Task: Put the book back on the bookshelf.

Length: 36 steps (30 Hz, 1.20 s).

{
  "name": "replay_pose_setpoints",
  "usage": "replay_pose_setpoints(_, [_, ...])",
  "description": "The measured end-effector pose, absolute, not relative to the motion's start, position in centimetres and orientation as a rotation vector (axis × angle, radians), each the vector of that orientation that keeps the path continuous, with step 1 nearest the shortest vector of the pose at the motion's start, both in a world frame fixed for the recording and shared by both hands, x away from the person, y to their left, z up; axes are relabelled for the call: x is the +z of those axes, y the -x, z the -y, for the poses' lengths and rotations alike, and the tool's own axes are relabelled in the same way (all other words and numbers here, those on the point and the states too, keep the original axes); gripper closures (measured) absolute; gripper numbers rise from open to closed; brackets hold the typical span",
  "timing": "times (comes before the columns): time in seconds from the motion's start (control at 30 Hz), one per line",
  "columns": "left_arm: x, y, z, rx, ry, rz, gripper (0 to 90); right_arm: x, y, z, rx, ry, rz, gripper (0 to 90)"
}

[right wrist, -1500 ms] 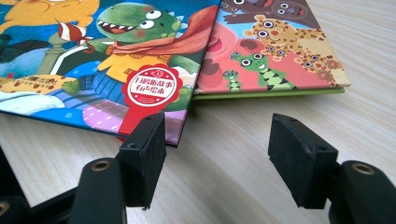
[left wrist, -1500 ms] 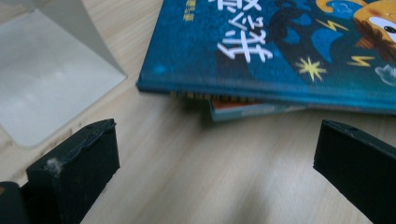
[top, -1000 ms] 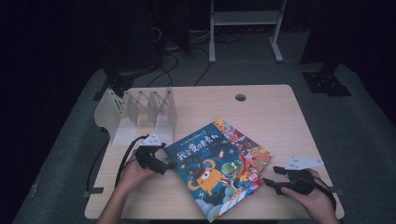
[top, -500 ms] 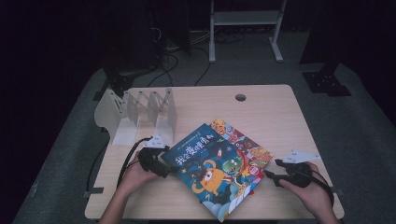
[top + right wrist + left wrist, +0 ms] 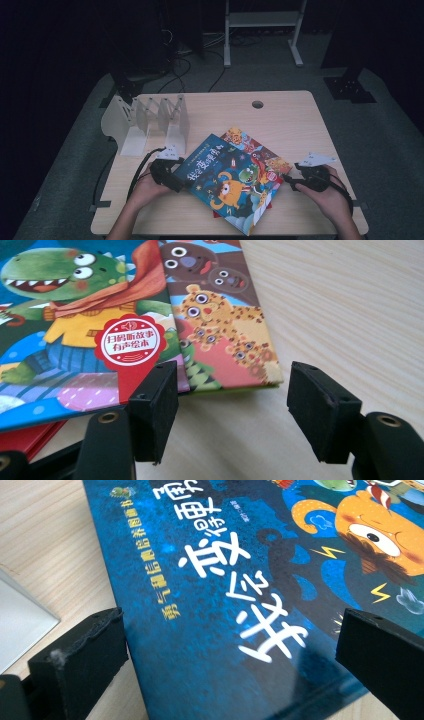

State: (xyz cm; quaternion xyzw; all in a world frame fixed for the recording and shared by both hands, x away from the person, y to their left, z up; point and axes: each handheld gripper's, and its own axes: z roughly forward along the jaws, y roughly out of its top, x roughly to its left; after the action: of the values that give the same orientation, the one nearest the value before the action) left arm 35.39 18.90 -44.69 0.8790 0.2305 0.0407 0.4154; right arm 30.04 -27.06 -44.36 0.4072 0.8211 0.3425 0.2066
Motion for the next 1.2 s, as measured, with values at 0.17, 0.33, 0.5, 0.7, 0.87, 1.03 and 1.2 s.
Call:
replay_pose_setpoints(0.17, [-44.7,-35.3,-18.8,0.084,-2.202,-0.572,0.0,-44.4,-31.6,27.0,0.959,-1.156,-2.278,36.0])
replay_pose_setpoints(0.33, [-44.7,-35.3,-18.7,0.079,-2.203,-0.569,0.0,-44.4,-32.9,26.8,0.943,-1.162,-2.274,36.0])
replay_pose_setpoints(0.5, [-44.8,-35.2,-18.7,0.072,-2.206,-0.562,0.0,-44.6,-35.1,26.7,0.958,-1.192,-2.265,35.7])
replay_pose_setpoints(0.7, [-44.7,-35.2,-18.7,0.072,-2.205,-0.560,0.0,-44.7,-36.9,26.5,0.958,-1.221,-2.261,36.3])
replay_pose_setpoints(0.87, [-44.7,-35.2,-18.8,0.075,-2.203,-0.560,0.0,-44.9,-38.2,26.3,0.972,-1.246,-2.261,36.5])
replay_pose_setpoints(1.03, [-44.6,-35.1,-18.8,0.067,-2.201,-0.557,0.0,-44.8,-39.6,26.0,0.970,-1.262,-2.269,36.6])
replay_pose_setpoints(1.2, [-44.6,-35.0,-18.9,0.066,-2.204,-0.554,0.0,-44.8,-40.5,25.8,0.952,-1.269,-2.273,37.3])
